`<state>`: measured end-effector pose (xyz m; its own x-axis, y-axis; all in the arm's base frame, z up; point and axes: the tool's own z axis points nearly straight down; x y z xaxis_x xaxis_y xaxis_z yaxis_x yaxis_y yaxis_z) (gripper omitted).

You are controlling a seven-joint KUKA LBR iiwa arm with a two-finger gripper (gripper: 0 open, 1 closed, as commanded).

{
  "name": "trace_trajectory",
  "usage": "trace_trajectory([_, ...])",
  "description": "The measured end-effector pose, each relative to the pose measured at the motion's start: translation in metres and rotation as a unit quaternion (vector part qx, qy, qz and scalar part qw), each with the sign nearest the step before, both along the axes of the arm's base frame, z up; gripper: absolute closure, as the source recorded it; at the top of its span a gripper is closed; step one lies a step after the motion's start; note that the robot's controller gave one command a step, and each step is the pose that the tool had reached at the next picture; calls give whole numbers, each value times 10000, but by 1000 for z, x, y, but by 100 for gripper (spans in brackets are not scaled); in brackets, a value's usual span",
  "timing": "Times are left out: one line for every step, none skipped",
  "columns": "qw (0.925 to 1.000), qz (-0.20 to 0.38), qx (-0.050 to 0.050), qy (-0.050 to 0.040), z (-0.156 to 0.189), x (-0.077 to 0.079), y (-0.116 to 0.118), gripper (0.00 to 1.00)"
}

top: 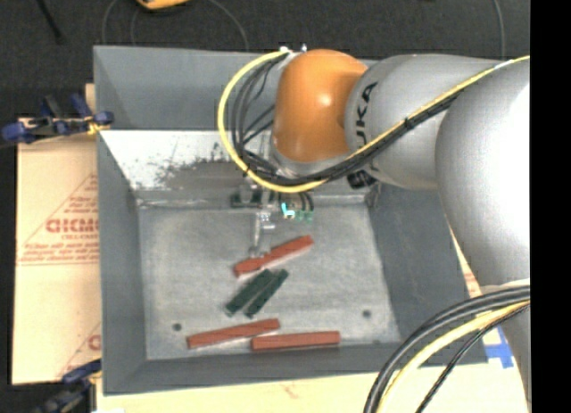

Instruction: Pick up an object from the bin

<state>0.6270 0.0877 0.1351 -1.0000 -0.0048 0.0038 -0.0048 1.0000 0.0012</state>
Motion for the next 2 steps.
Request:
trace_trajectory([10000,-8,3,-35,5,2,0,0])
trace_trajectory([9891,1470,-2,-68,-44,-17,-50,0])
